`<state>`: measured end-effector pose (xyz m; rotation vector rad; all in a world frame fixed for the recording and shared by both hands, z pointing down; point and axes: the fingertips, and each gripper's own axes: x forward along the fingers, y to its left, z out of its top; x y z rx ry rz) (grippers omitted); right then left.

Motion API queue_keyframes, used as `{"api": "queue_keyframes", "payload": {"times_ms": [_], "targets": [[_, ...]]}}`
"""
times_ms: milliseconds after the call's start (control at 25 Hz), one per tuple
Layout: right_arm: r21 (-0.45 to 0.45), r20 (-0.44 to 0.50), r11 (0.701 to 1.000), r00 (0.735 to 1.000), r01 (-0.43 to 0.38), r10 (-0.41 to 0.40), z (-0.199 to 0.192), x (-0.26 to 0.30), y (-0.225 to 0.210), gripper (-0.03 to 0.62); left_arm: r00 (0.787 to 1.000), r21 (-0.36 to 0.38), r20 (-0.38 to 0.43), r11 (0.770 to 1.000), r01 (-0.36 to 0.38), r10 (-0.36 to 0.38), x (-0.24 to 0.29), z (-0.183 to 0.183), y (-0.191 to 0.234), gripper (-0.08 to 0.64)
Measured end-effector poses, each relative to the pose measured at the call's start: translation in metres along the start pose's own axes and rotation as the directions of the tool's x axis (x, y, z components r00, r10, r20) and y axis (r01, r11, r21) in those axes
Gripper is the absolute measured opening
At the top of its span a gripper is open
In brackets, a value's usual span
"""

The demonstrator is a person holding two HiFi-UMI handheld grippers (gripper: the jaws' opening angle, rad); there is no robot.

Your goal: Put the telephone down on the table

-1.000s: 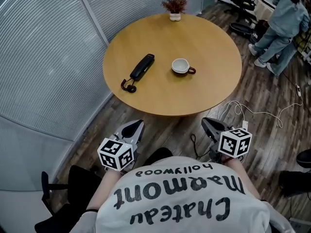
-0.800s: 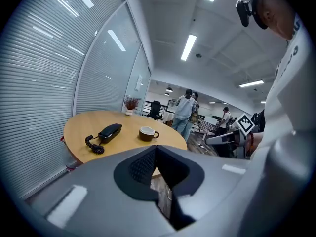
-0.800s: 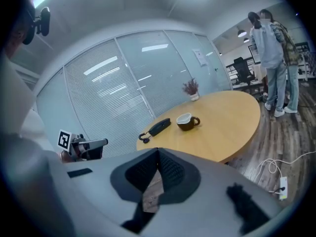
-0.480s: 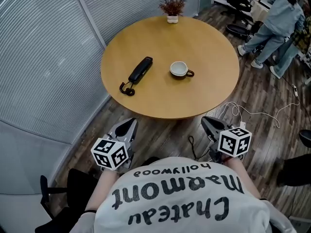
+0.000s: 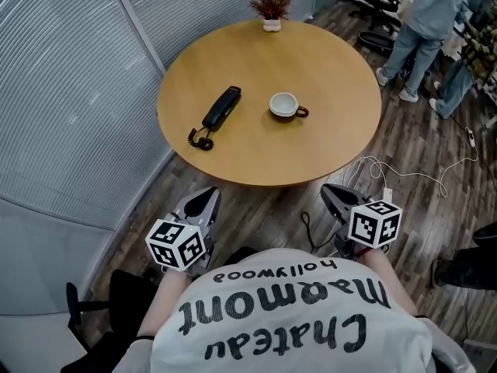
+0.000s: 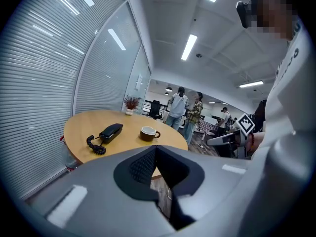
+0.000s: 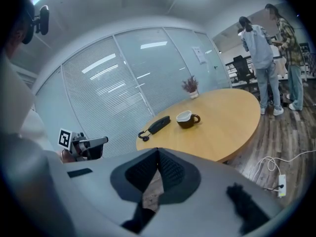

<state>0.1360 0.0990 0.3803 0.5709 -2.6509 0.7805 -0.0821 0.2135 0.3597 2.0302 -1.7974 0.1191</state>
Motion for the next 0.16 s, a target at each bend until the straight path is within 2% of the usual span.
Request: {"api": "queue_keyframes", "payload": {"times_ms": [160], "targets": [[0.000, -0.005, 1.000, 1.000, -0.001, 0.001, -0.0027, -0.0008, -0.0011, 0.014, 1.000, -0.008, 0.000, 1.000, -0.002, 0.002, 0.0002, -0.0030, -0.0003, 0.011]]}}
